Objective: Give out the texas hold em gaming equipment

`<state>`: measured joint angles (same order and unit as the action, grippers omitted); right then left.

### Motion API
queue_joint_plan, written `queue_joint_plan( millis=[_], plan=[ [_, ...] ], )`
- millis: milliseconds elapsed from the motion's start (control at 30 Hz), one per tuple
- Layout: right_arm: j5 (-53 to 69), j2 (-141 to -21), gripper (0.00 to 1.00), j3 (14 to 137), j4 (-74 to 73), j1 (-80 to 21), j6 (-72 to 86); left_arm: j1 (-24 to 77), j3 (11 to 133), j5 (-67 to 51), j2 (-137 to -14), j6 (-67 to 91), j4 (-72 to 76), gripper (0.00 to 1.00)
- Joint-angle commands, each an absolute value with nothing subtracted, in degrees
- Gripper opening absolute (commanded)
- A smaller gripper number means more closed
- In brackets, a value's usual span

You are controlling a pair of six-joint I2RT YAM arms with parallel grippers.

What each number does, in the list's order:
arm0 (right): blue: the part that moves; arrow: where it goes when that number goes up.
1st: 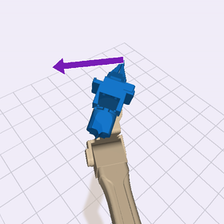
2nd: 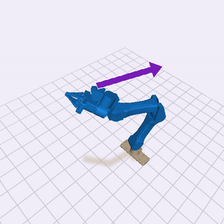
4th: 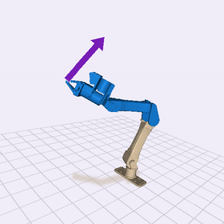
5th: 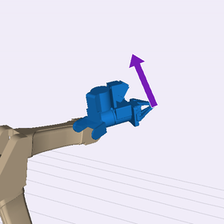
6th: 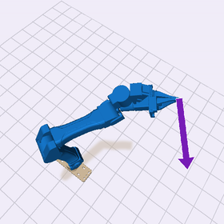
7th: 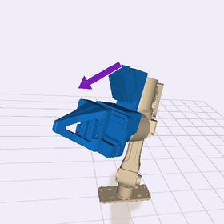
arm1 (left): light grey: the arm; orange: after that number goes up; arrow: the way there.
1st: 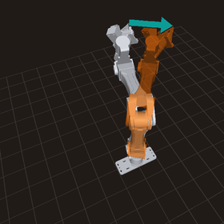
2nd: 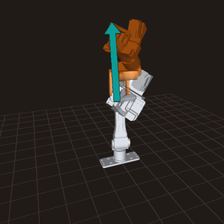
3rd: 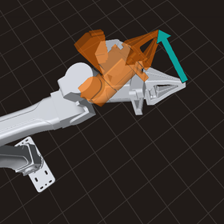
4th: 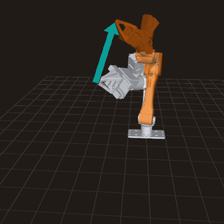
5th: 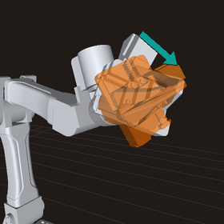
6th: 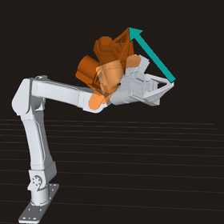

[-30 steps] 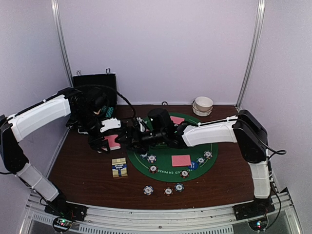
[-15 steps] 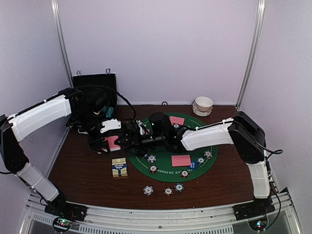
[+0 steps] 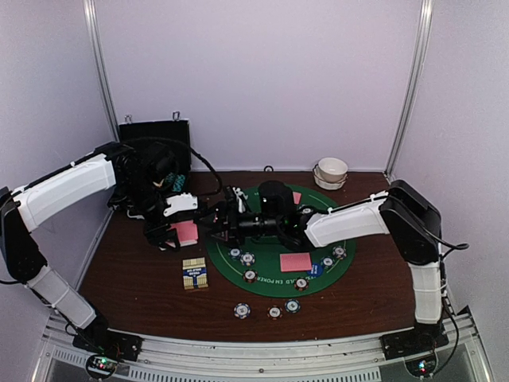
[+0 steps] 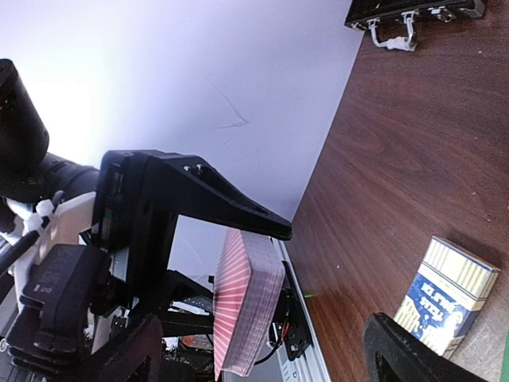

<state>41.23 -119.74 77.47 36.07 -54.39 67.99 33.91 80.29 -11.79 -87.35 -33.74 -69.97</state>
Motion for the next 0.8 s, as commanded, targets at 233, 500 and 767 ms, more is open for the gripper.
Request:
queue_joint_plan(
  millis=[233,500,767],
  plan=[
    [45.2,-124.38,0.88,84.15,38.65,-56.29,69.53,33.71,82.55,-13.13,-87.17,-33.75,-70.23,0.0],
    [46.19,-128.3,0.88,90.15,35.15,-57.39,68.64,33.75,82.55,-13.27,-87.29,-33.66,-70.29,0.0],
    [43.08,-129.44,0.85,94.38,22.89,-57.57,64.43,33.75,82.4,-13.0,-87.26,-33.73,-70.58,0.0]
  ],
)
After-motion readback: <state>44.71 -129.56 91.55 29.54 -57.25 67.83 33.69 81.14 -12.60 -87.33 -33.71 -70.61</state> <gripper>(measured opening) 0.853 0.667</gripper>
